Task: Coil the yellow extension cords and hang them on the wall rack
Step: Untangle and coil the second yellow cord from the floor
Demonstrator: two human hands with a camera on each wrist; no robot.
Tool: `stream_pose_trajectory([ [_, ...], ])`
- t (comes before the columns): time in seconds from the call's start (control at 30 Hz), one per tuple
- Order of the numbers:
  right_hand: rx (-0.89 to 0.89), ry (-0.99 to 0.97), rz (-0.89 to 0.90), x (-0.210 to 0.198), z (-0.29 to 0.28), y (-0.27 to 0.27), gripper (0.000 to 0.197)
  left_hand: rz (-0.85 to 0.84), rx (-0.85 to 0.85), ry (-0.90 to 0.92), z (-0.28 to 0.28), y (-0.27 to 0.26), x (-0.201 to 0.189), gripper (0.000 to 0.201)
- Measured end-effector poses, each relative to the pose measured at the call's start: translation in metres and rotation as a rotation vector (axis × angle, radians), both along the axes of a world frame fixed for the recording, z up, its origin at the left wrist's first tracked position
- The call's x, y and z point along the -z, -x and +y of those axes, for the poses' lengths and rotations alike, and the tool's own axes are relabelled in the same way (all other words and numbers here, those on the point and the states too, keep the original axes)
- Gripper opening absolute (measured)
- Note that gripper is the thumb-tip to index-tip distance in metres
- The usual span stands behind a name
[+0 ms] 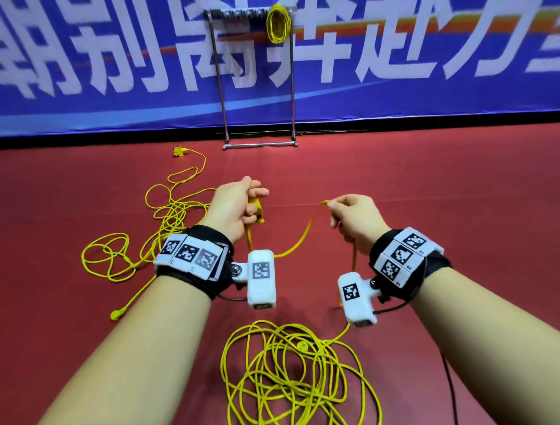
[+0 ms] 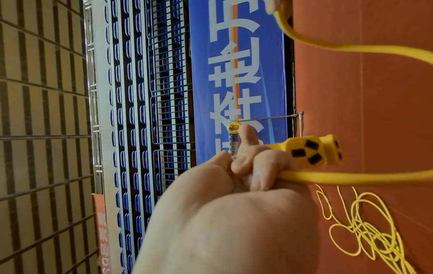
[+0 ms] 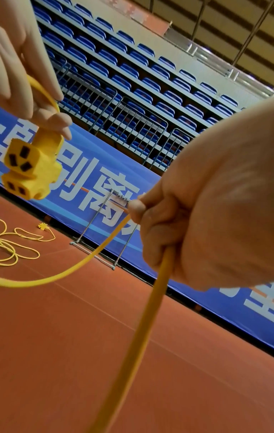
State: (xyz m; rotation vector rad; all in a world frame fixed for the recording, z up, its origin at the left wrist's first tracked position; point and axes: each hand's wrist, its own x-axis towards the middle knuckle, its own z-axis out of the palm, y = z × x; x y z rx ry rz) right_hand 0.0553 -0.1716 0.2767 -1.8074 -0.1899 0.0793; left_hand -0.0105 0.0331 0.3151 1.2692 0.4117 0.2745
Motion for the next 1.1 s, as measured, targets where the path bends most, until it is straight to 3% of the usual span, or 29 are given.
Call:
stream_pose_trajectory([
  [0.13,-0.070,-0.185,0.103,-0.013,0.000,0.006,0.017,-0.046,0.031,0.014,-0.007,0.000,-0.006,0.029],
  [0.23,-0.145,-0.445,0.316,-0.032,0.009,0.011,0.012,-0.023,0.057,-0.009,-0.014,0.000,-0.006,0.029],
  [0.33,-0.289,-0.590,0.400,-0.048,0.015,0.018,0.039,0.034,0.105,-0.068,-0.022,0.001,-0.004,0.029],
  [0.43,-0.485,-0.485,0.368,-0.053,0.019,0.028,0.048,0.058,0.158,-0.075,-0.028,0.002,0.001,0.027],
  [0.67,-0.614,-0.283,0.272,-0.034,0.026,0.036,0.019,-0.004,0.035,-0.026,-0.029,0.001,0.007,0.009],
  [0.77,-0.661,-0.065,0.235,-0.026,0.021,0.034,0.011,-0.051,-0.066,0.019,-0.024,-0.002,0.009,0.017],
  [0.87,-0.694,0.200,0.152,-0.016,0.016,0.037,0.019,-0.048,-0.102,0.025,-0.015,-0.003,0.009,0.020],
  [0.97,-0.483,0.073,0.104,-0.012,0.018,0.034,0.023,0.000,-0.051,0.039,-0.007,-0.002,0.008,0.007],
  [1.03,-0.324,-0.083,0.070,-0.014,0.019,0.027,0.023,0.027,-0.023,0.041,-0.001,-0.001,0.008,0.018],
  [1.1,-0.290,-0.182,0.052,-0.018,0.019,0.023,0.022,0.050,0.006,0.017,0.001,-0.001,0.009,0.029],
])
